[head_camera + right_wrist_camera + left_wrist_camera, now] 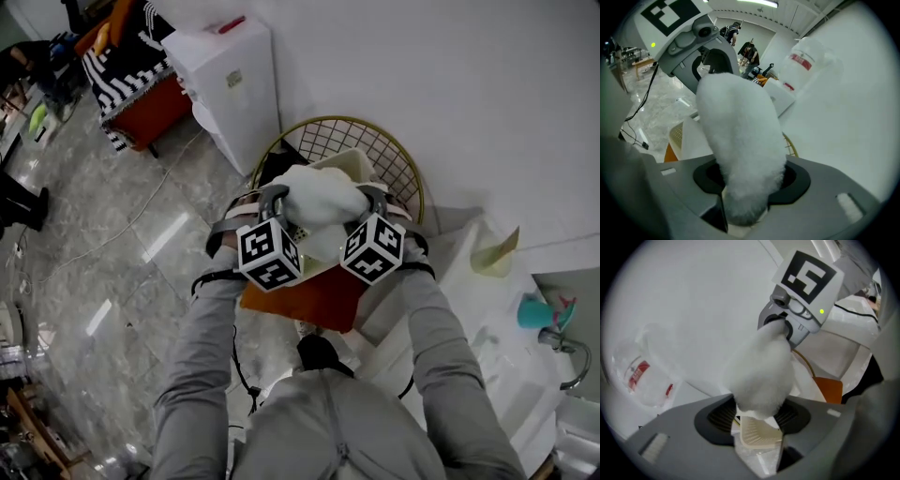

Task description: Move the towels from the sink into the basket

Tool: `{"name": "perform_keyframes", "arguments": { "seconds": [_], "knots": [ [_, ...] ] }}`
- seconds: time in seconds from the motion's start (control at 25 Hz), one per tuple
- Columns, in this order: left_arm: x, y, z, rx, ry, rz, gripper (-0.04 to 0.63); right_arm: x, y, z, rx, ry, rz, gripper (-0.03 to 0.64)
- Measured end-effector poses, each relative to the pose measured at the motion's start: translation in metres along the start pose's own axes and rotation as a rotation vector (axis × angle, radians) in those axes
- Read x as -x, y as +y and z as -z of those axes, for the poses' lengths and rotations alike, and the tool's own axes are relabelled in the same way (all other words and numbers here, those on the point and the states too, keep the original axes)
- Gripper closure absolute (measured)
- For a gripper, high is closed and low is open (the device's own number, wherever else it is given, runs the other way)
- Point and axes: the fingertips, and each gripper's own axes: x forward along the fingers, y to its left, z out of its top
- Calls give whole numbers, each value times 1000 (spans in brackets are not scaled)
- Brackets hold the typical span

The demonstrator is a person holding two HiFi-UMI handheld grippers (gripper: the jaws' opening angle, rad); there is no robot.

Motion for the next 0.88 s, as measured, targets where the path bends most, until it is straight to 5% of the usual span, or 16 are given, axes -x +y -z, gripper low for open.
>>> {"name": "perform_keyframes", "arguments": {
  "seconds": [0.08,0.44,0.88],
  "knots": [
    [-10,-7,12,14,21,45,264,-15,9,11,-8,35,-58,358],
    [-7,-7,24,30,39,48,261,-12,0,8,-51,5,-19,354],
    [62,-19,-4,-7,-18,-51,262,69,11,-12,-106,-100,87,354]
  ]
}}
